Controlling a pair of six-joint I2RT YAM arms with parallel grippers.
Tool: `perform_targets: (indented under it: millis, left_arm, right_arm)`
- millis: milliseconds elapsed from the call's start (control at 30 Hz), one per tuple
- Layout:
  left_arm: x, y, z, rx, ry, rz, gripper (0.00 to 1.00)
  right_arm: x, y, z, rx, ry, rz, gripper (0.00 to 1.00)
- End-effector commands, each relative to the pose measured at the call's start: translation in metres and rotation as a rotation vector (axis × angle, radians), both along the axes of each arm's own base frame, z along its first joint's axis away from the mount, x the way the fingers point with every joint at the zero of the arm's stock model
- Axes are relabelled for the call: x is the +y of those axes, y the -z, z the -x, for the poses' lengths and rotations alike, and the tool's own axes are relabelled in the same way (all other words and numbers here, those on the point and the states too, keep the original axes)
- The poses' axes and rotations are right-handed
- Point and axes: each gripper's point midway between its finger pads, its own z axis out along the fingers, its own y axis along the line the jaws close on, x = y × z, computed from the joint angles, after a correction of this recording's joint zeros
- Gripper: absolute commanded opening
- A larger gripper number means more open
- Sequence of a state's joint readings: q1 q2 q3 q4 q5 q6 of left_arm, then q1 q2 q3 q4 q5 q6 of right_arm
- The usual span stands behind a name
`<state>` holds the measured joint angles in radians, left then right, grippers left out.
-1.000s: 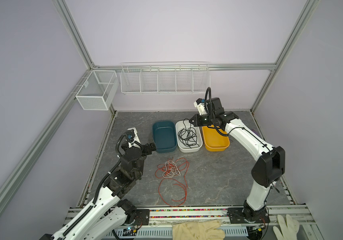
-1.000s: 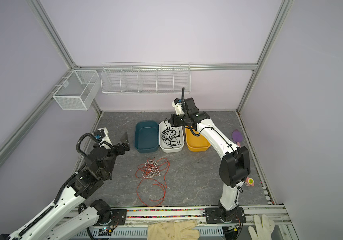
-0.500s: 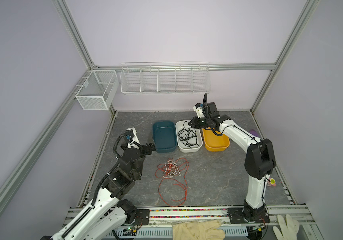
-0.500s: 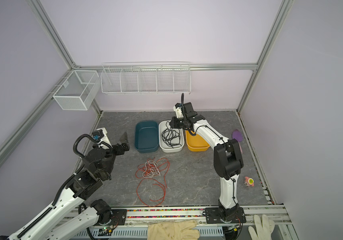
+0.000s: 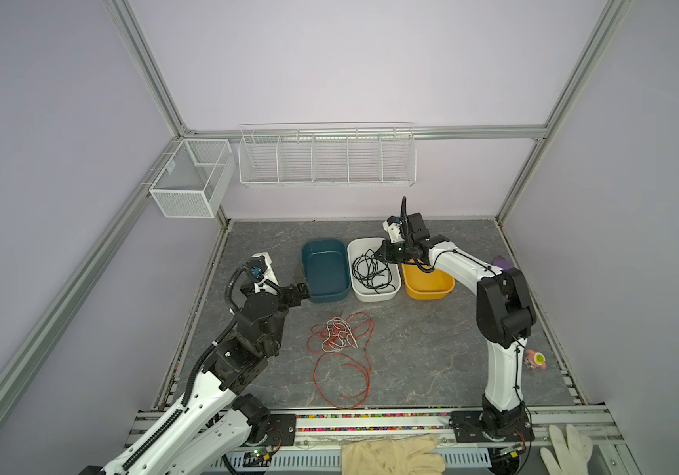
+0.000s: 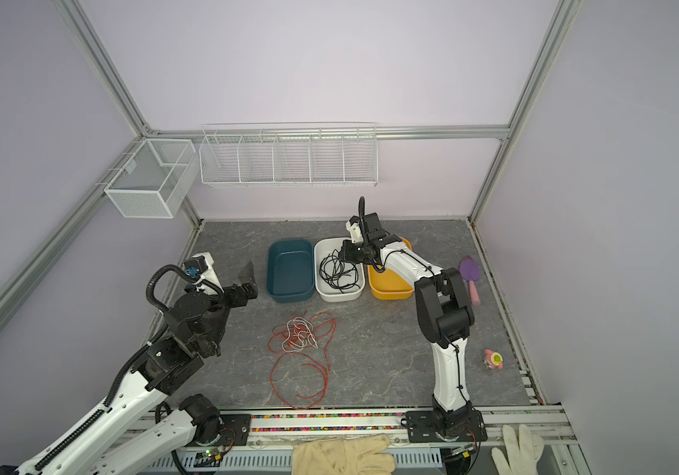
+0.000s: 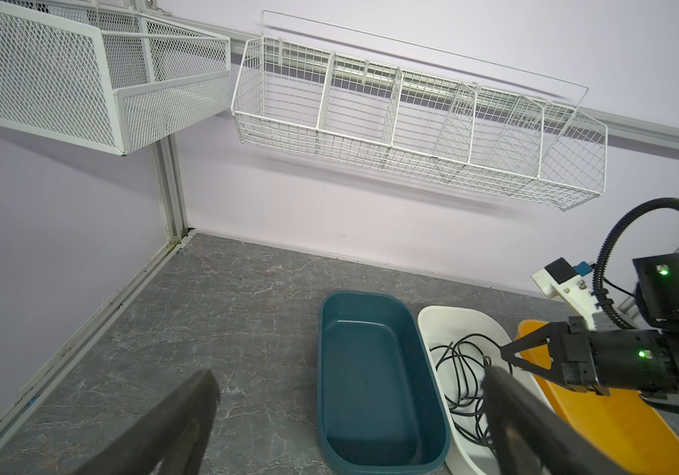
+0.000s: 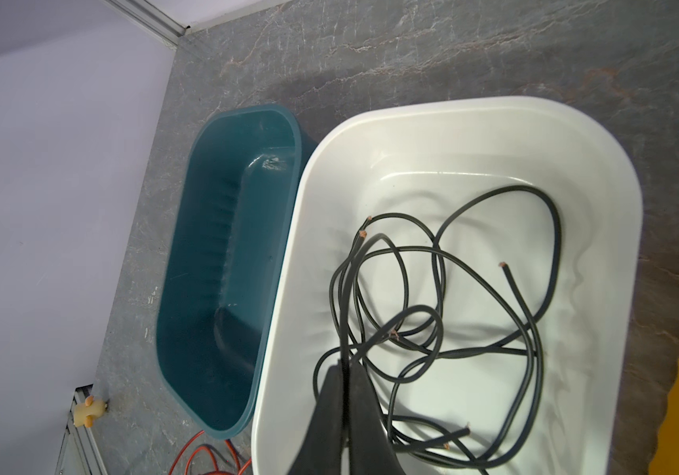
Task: Untangle the cables
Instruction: 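Lower the black wire into the white tub and open the right gripper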
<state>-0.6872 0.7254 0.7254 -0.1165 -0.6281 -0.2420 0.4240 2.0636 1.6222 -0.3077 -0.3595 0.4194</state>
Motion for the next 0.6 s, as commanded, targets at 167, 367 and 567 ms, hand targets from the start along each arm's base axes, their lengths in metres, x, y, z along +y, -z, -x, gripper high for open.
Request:
perform_targets:
  millis: [167,367,567]
  left_arm:
    - [0.001,-0.004,-0.001,-0.011,-0.005,-0.004,0.99]
    - [0.001,-0.004,-0.001,-0.013,-0.005,-0.007,0.99]
    - [0.000,-0.002,-0.002,-0.009,-0.003,-0.021,0.99]
  right_arm:
    - [-0.006,0.024,-0.001,0.036,0.021,0.029,0.06]
    - [-0.010,0.021,-0.001,0.029,0.030,0.052,0.09]
    - [-0.017,0.006,-0.001,0.011,0.059,0.070,0.30]
